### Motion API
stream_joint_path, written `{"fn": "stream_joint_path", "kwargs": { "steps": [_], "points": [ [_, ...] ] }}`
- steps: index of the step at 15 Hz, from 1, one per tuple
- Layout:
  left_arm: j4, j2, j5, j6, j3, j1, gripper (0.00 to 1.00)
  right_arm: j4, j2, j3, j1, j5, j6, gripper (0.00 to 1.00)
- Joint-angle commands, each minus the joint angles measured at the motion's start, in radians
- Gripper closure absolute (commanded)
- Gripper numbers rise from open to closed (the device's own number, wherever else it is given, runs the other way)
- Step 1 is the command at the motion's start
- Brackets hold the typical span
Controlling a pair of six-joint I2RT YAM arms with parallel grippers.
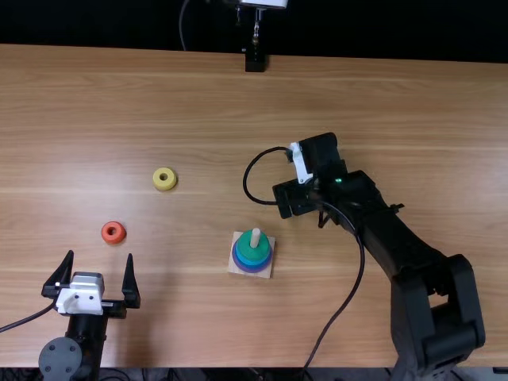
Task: Build the Hanoi tower: stack the rings onto the peg from bottom to top in this color order: purple, dark blue, light blue, dark green, light green, yellow, orange.
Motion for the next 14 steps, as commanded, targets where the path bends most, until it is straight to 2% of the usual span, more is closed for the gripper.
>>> {"fn": "stream_joint_path", "kwargs": {
  "steps": [1,7,11,12,13,14],
  "points": [
    [-0.014,-0.012,0.002,0.010,-0.015,-0.003,0.00,-0.004,0.013,0.047,0.002,0.003,0.000,0.00],
    [-0.014,-0.012,0.002,0.010,-0.015,-0.003,0.00,-0.013,0.062,0.056,-0.004,0.006,-0.002,0.00],
    [-0.014,-0.012,0.002,0.010,-0.015,-0.003,0.00,-0.090,0.083,0.062,-0.007,0.005,0.002,0.00],
    [-0.014,-0.012,0.002,0.010,-0.015,-0.003,0.00,-0.090,0.083,0.062,-0.007,0.005,0.002,0.14],
    [-0.014,-0.012,0.002,0.010,-0.015,-0.003,0.00,-0.089,0.083,0.061,-0.007,0.003,0.002,0.21],
    [-0.014,-0.012,0.002,0.010,-0.015,-0.003,0.00,-0.081,0.083,0.061,-0.007,0.005,0.002,0.17]
  ]
}}
